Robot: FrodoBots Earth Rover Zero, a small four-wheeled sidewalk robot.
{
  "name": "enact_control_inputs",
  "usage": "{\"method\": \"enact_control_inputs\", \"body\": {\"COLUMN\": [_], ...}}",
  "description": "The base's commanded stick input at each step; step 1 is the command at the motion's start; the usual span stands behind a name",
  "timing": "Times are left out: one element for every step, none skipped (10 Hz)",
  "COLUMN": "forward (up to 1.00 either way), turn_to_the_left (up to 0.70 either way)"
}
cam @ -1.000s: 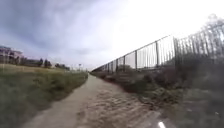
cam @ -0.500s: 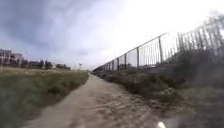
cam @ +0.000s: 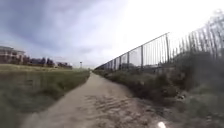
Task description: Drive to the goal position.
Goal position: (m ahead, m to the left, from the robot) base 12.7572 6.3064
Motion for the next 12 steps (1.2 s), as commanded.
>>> {"method": "enact_control_inputs", "body": {"forward": [1.00,1.00,1.00,1.00,1.00,1.00,1.00,1.00,1.00,1.00,1.00,1.00], "turn_to_the_left": [0.00,0.00,0.00,0.00,0.00,0.00,0.00,0.00,0.00,0.00,0.00,0.00]}}
